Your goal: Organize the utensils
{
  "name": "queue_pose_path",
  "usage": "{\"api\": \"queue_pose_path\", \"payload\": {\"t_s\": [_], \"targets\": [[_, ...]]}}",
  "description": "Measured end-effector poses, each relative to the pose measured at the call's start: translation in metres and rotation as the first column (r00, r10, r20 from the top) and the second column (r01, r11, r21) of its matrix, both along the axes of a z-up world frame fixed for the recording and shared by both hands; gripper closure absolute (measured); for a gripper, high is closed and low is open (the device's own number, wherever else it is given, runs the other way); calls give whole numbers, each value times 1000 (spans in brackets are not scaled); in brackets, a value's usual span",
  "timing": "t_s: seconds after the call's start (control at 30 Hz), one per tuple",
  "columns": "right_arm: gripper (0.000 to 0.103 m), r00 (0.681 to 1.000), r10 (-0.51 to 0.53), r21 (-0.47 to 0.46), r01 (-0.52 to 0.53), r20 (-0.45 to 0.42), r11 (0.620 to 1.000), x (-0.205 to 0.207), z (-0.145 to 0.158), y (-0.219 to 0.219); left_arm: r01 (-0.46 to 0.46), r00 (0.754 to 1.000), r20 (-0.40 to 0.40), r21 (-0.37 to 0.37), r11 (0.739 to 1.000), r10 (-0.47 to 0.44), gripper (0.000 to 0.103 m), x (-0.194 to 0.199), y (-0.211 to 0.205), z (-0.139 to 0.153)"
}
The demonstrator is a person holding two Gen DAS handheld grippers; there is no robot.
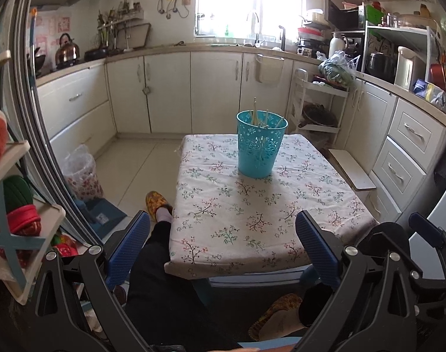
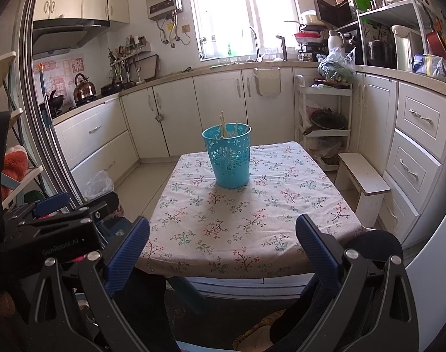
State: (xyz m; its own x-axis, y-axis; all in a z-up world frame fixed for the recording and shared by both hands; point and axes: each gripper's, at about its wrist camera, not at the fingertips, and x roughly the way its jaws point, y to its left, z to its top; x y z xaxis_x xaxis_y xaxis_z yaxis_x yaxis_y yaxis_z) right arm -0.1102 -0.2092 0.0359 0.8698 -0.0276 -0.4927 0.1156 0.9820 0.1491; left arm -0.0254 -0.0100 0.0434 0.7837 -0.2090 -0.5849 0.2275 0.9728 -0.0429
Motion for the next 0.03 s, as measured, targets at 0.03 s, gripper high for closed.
{"api": "queue_pose_path", "payload": {"t_s": [0.03], "targets": [[7,1000,0,0,0,-9,1000,2,-2,-1,-5,1000,-9,-5,1000,4,8,3,2,-2]]}}
